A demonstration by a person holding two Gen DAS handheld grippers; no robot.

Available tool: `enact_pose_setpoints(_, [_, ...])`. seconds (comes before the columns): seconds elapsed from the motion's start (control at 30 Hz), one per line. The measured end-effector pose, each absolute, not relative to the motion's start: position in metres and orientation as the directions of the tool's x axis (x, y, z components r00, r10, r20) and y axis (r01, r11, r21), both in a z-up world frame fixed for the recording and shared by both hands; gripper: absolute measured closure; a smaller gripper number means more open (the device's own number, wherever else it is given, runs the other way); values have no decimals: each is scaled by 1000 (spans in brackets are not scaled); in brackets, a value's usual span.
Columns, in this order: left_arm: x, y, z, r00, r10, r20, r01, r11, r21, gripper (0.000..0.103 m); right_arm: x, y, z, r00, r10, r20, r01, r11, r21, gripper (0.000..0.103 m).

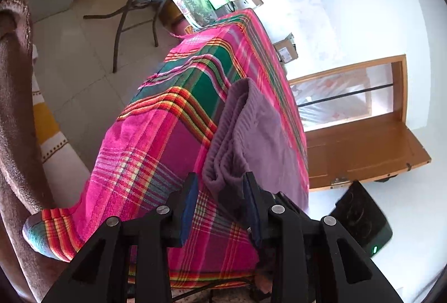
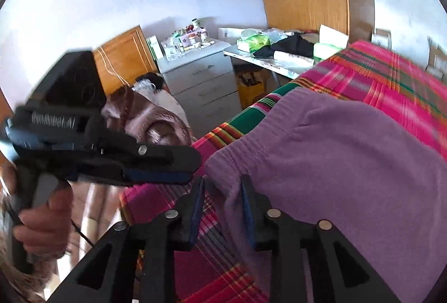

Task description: Fold clothes

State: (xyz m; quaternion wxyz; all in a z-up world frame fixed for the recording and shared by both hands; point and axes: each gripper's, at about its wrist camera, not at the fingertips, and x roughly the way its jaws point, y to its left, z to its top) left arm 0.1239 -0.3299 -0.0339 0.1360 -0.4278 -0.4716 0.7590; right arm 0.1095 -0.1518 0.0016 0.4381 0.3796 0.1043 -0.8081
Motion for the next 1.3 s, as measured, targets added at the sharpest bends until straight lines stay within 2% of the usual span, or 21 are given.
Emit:
enact_pose_setpoints(0.2, [115, -336, -17, -619, 580, -530, 176, -555, -813, 68, 133, -157, 5, -474, -541, -695, 791, -607, -68, 72])
enact_pose_setpoints(0.27, [108, -336, -11, -616, 573, -540, 163, -578, -799, 62, 136, -156, 3, -510, -510, -693, 777, -619, -117, 70])
enact_pose_setpoints(0.5, [97, -337, -9, -607, 579, -544, 181, -566, -804, 62, 136, -166, -6, -495, -473, -729, 786, -602, -143, 64])
enact_pose_setpoints(0.7, [93, -335, -12, -588, 579, -565, 206, -568, -797, 60, 131, -169, -8, -478, -471, -741, 785, -608, -120, 63])
enact_pose_setpoints(0.73, [92, -335, -13, -582, 587, -563, 210, -561, -801, 56, 130, -168, -8, -473, -473, -743, 786, -607, -114, 64])
enact_pose_setpoints(0.8, [89, -333, -13, -575, 594, -563, 214, -555, -804, 53, 128, -165, -6, -471, -486, -736, 783, -615, -95, 77])
enact_pose_setpoints(0.87, [85, -330, -11, -571, 597, -563, 215, -553, -805, 53, 127, -160, -2, -475, -502, -723, 779, -622, -80, 83])
enact_pose_setpoints(1.03, [69, -319, -16, -529, 677, -512, 202, -485, -851, 52, 128, -141, 11, -492, -573, -656, 770, -638, -20, 87])
enact_pose_setpoints(1.13, [60, -313, -16, -514, 687, -514, 201, -486, -850, 52, 130, -133, 18, -501, -596, -628, 769, -639, -7, 88])
enact_pose_setpoints(1.3, [36, -305, -24, -465, 745, -479, 195, -442, -875, 52, 133, -132, 18, -494, -594, -635, 777, -630, -16, 88])
